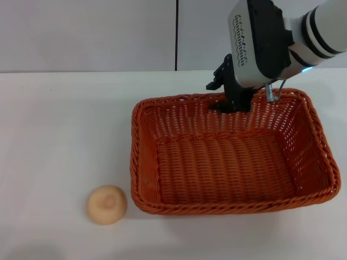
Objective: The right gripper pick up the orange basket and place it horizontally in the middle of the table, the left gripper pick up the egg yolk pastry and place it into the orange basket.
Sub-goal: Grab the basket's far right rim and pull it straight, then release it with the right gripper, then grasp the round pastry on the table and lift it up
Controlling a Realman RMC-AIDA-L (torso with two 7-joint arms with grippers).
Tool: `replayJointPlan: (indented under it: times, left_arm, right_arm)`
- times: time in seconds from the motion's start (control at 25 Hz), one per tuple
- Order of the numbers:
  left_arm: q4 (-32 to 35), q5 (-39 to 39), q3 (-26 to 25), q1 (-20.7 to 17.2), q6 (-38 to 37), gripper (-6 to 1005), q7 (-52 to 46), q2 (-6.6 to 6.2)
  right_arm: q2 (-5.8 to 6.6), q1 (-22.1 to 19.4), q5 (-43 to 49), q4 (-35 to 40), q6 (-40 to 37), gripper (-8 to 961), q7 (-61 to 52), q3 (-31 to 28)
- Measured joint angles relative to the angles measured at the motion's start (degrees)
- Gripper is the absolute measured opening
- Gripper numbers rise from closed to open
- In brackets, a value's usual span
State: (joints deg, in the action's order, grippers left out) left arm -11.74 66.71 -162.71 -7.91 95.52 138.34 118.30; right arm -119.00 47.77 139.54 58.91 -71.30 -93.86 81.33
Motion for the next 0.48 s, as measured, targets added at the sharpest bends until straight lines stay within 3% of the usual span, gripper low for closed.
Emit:
replayJointPlan:
  times: [0.2,0.32,0.48]
  left_arm:
    - [-0.4,0.4,0.7,0.0,0.5,815,0.0,-0.20]
    - [-3.2,3.4,2.1,-0.2,0.6,815,-2.2,-0.66]
    - [-12.2,12.2,2.4,-0.4,0.3,814,-9.2,-0.98]
  right_arm:
    - [-0.08,-5.3,-6.0,8.5,-0.3,380,0.0,0.3]
    - [0.02,-11.8,-13.9,15.8,-0.5,379,-0.1,-0.7]
    - [0.05,-21.3,-26.5,22.7,-0.5,379,1.2,-2.5]
